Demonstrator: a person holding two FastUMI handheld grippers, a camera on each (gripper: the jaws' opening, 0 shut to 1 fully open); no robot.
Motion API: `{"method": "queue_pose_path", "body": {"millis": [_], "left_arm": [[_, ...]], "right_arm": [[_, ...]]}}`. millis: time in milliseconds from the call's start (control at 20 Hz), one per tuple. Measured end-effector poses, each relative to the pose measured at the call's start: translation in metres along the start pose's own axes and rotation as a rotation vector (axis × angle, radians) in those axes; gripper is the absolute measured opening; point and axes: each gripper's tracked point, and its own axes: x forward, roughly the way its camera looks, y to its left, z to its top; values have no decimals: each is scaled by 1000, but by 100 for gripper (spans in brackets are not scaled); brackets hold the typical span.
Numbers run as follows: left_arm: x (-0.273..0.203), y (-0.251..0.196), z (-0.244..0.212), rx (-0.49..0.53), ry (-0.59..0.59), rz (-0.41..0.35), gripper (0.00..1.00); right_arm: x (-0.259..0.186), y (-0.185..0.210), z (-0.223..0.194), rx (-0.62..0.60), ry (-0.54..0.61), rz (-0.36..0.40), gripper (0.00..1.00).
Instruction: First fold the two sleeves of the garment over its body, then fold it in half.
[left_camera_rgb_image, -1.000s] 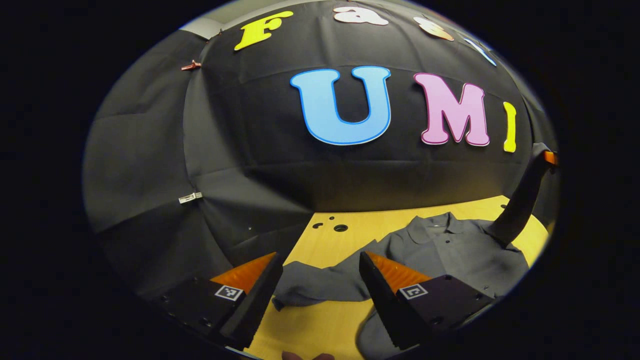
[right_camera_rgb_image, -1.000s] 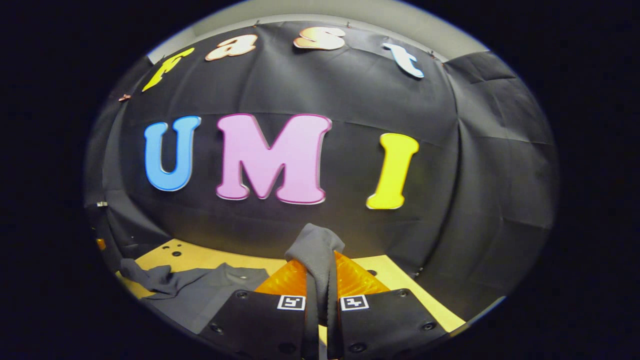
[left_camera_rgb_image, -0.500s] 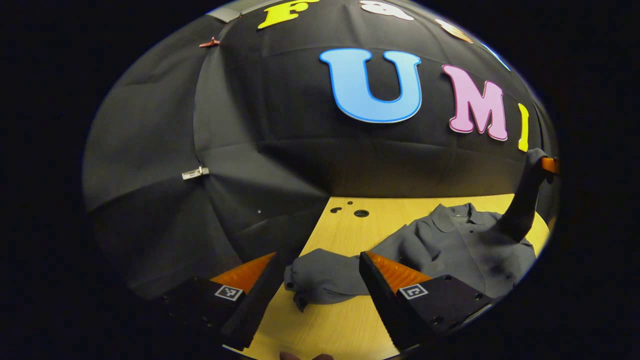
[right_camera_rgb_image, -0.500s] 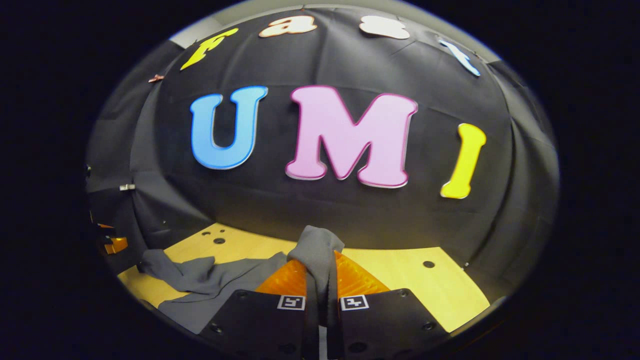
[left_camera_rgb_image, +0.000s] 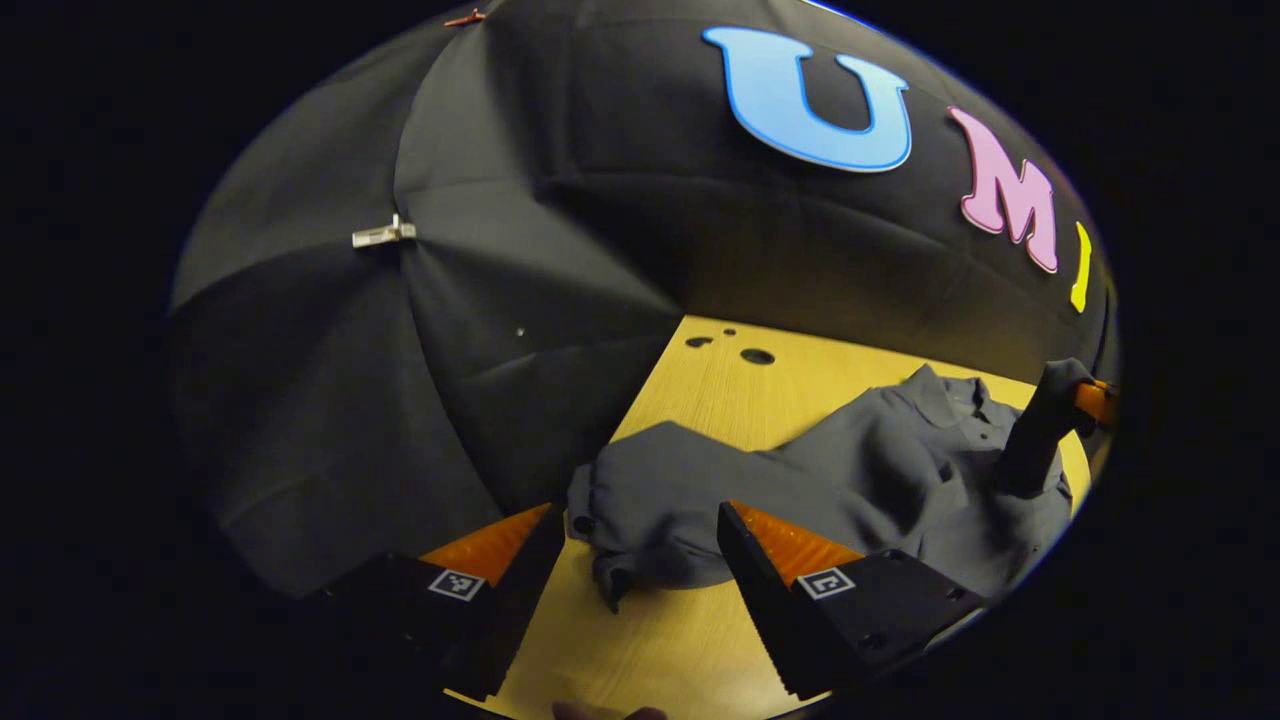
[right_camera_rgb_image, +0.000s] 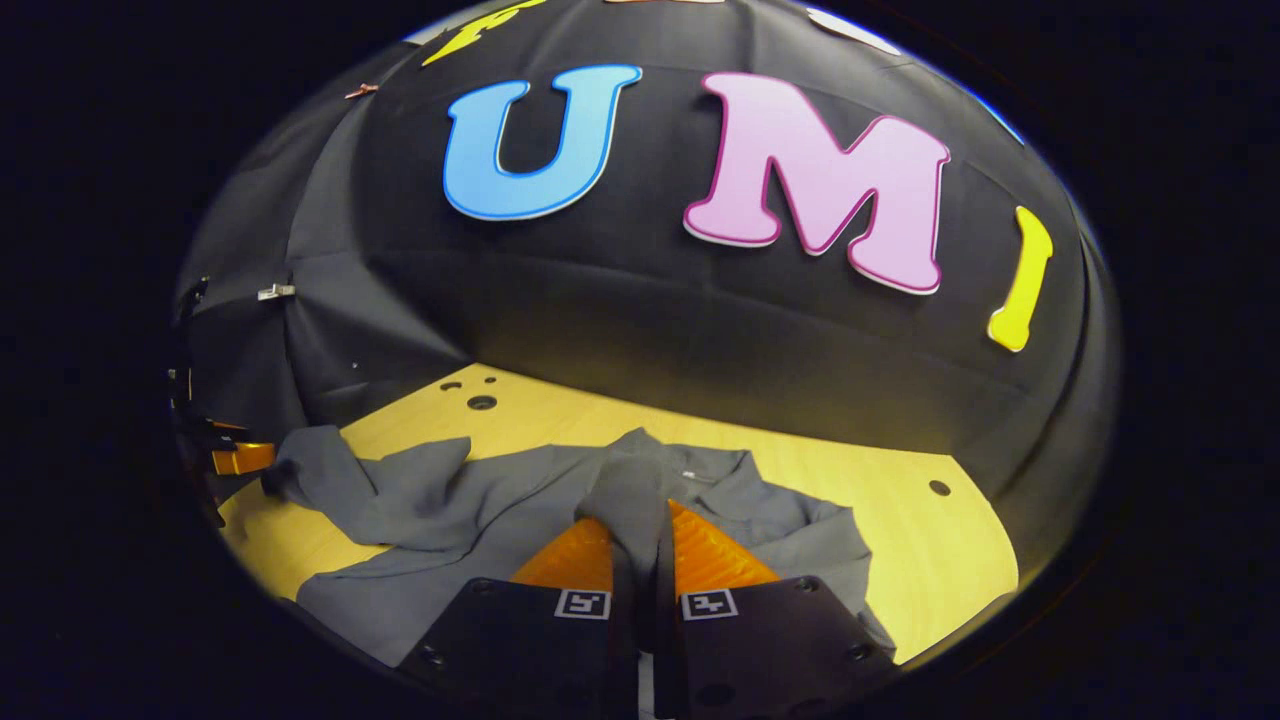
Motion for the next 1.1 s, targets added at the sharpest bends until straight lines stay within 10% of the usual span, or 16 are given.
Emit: {"method": "queue_pose_path", "body": {"millis": [700, 1100], "left_arm": [[60, -12, -29, 113, 166, 4, 98], [62, -37, -29, 157, 187, -80, 24]], "right_arm": [[29, 70, -64, 26, 169, 123, 12], [16, 112, -105, 145, 318, 250, 48]]}}
